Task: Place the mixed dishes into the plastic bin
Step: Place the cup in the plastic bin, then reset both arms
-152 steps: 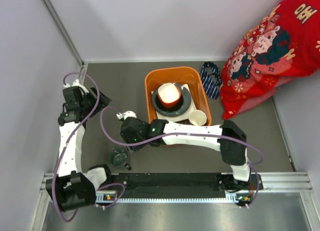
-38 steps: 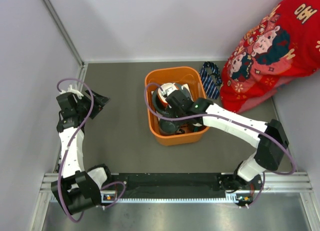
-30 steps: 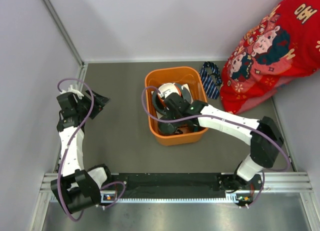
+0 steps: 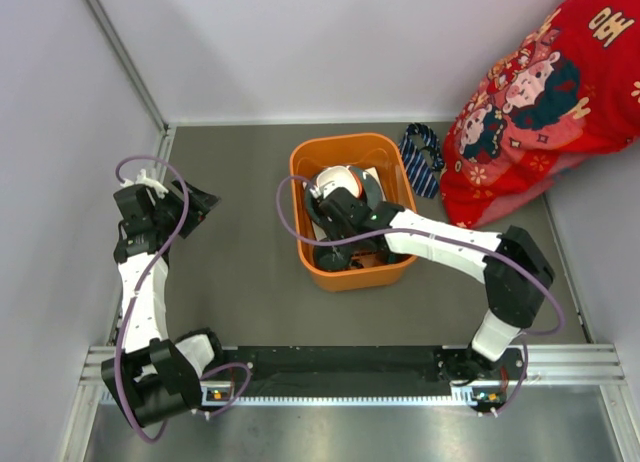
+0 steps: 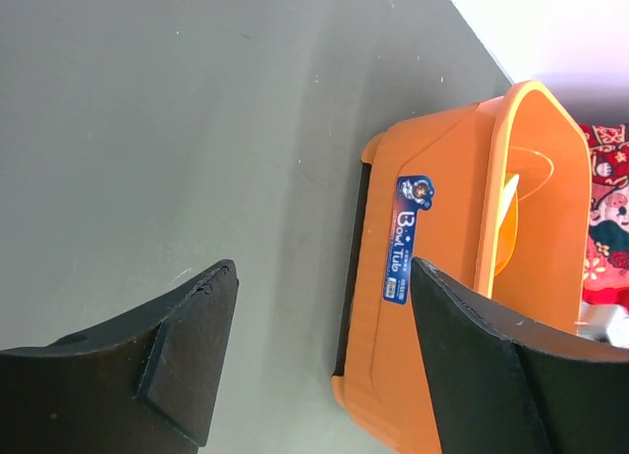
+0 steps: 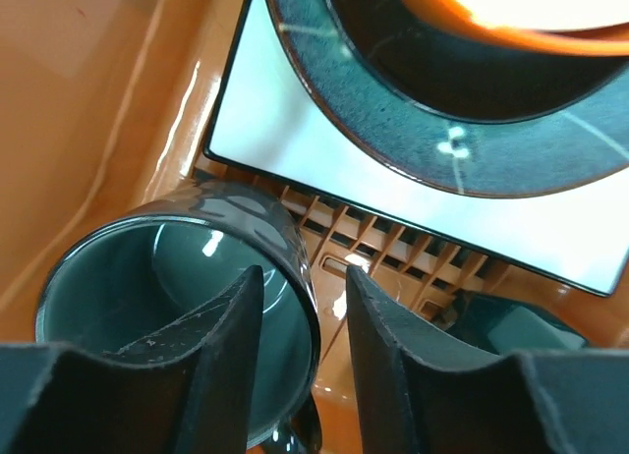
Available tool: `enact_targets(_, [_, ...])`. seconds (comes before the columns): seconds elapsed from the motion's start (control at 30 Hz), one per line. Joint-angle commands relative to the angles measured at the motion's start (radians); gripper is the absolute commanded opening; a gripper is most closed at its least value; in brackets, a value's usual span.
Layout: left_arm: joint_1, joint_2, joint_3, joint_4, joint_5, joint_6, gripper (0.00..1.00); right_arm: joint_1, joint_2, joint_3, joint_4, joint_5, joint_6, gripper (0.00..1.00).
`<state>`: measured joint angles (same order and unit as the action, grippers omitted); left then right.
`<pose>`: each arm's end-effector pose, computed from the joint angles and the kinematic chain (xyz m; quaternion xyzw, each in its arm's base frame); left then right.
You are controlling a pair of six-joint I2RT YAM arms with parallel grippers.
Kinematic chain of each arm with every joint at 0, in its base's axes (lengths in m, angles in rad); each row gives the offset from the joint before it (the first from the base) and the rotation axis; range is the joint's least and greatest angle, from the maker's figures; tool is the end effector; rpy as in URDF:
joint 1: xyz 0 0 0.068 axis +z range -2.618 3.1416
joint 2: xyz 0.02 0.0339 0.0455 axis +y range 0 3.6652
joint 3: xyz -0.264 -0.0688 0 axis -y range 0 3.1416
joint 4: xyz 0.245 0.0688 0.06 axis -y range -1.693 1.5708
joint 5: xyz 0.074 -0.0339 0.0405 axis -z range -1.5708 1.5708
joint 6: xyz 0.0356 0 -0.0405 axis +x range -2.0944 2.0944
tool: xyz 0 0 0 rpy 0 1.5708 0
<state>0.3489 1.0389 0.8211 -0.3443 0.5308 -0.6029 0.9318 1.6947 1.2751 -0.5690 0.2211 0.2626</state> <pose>0.2194 0.0606 0.2909 -0.2744 0.8090 -0.2869 0.4335 0.2213 0.2848 0.2396 -0.2827 0.9097 0.0730 0.2953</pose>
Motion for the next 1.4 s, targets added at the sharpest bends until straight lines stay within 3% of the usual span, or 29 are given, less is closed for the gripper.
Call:
enact_targets(0.0, [-0.002,-0.005,0.027,0.033,0.005,0.015,0.75,-0.001,-0.131,0.063,0.021,0.049,0.006,0.40])
enact_targets(0.23, [-0.002,-0.007,0.029,0.036,0.001,0.014,0.76,-0.001,-0.283,0.067,0.044,0.182,0.033,0.59])
enact_targets(0.37, [-0.004,-0.004,0.035,0.033,-0.008,0.014,0.77,-0.004,-0.383,0.038,0.069,0.363,0.072,0.72])
enact_targets(0.4, [-0.002,0.000,0.035,0.027,-0.020,0.014,0.77,-0.010,-0.403,0.021,0.063,0.401,0.108,0.90])
enact_targets(0.43, [-0.002,0.001,0.045,0.012,-0.049,0.014,0.78,-0.014,-0.447,0.015,0.045,0.453,0.148,0.99])
enact_targets(0.5, [-0.002,0.018,0.067,-0.027,-0.095,0.023,0.81,-0.068,-0.499,-0.011,-0.032,0.572,0.273,0.99])
enact_targets(0.53, [-0.004,0.026,0.097,-0.076,-0.118,0.028,0.83,-0.102,-0.560,-0.028,-0.041,0.574,0.302,0.99])
enact_targets(0.57, [-0.004,0.035,0.111,-0.096,-0.159,0.035,0.92,-0.129,-0.605,-0.080,-0.043,0.572,0.329,0.99])
enact_targets(0.67, [-0.004,0.055,0.147,-0.134,-0.205,0.040,0.99,-0.231,-0.776,-0.211,0.006,0.580,0.375,0.99])
enact_targets(0.9, [-0.004,0.029,0.130,-0.111,-0.247,0.019,0.99,-0.278,-1.004,-0.324,0.046,0.698,0.267,0.99])
enact_targets(1.37, [-0.002,-0.007,0.150,-0.144,-0.275,0.049,0.99,-0.280,-1.095,-0.321,-0.161,0.690,0.319,0.99])
